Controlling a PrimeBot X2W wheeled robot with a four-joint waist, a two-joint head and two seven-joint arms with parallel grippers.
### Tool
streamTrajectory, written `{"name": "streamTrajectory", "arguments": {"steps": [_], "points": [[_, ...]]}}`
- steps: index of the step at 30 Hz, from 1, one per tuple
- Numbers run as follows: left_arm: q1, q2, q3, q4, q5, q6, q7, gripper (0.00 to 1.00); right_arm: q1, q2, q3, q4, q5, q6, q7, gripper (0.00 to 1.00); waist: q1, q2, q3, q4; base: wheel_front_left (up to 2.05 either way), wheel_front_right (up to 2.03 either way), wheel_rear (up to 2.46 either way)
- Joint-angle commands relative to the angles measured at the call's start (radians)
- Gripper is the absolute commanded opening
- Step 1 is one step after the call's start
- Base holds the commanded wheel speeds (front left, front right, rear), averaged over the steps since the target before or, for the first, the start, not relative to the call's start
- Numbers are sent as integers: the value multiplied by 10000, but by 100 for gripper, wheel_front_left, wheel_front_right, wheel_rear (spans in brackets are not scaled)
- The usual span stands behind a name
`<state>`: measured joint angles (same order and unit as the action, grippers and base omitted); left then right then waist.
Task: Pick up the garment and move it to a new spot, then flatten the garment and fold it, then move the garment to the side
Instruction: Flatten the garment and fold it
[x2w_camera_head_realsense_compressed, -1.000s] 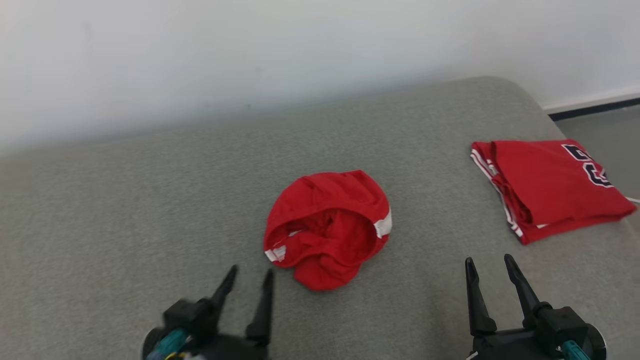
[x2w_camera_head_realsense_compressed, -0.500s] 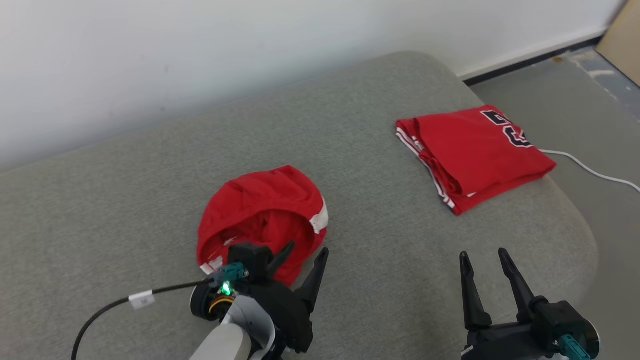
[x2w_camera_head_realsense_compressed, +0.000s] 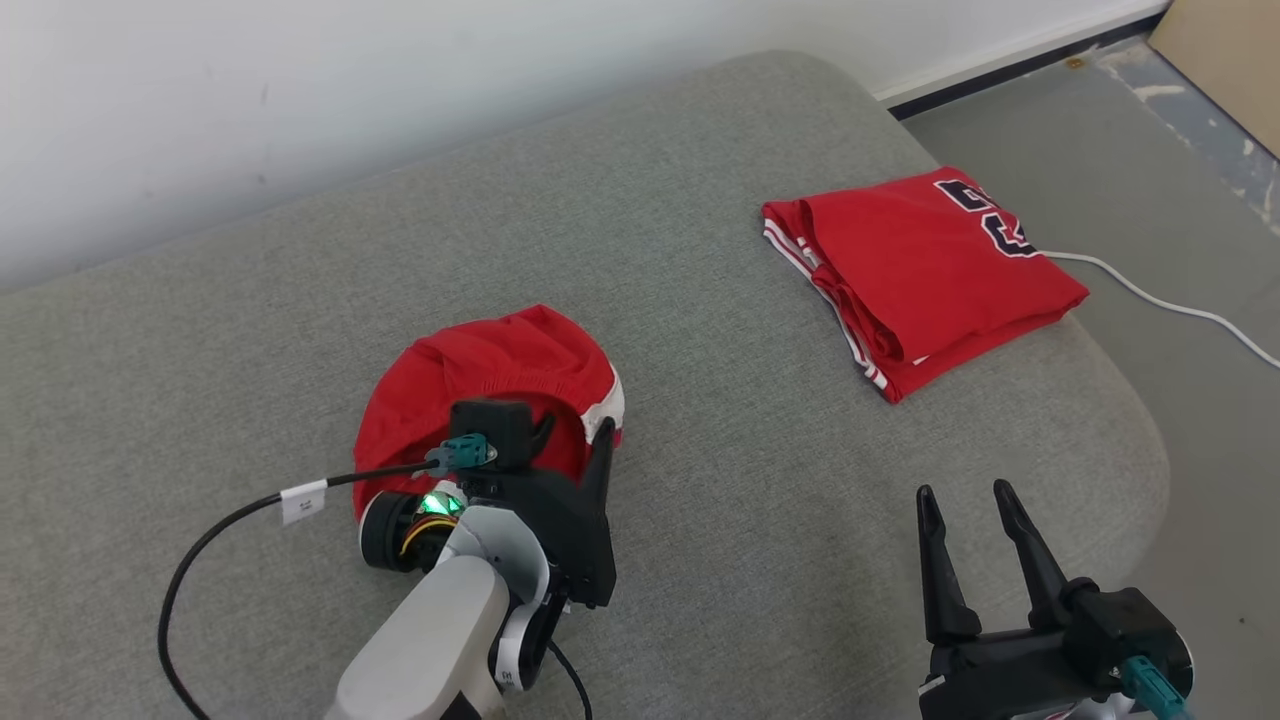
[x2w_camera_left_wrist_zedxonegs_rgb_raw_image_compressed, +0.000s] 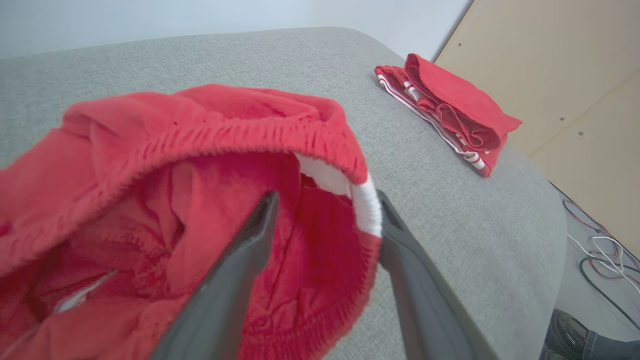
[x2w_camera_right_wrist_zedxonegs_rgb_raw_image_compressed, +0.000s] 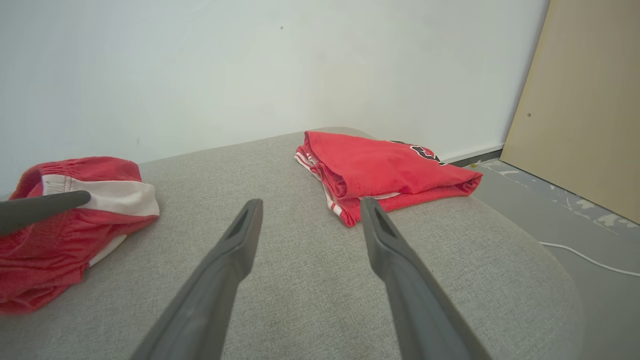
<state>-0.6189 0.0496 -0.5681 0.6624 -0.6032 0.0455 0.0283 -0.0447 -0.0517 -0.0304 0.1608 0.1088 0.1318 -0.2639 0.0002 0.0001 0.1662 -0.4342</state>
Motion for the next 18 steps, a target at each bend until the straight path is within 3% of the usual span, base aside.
{"name": "streamTrajectory", "arguments": {"steps": [1,10,18], "points": [[-126,18,-149,167,-126,37,-13,0,-95,30,33,7,50,-26,-3,100,-2,-1,21,86,0,0,0],[-1044,13,-1014,-114,-919,-471,-714,0,-154,32,37,49,45,-26,-1,100,-2,-1,-12,414,0,0,0],[-3269,10,-2004,-1039,-1039,-465,-1114,0,-237,29,130,124,37,-26,-3,100,-2,-1,-126,697,0,0,0]]}}
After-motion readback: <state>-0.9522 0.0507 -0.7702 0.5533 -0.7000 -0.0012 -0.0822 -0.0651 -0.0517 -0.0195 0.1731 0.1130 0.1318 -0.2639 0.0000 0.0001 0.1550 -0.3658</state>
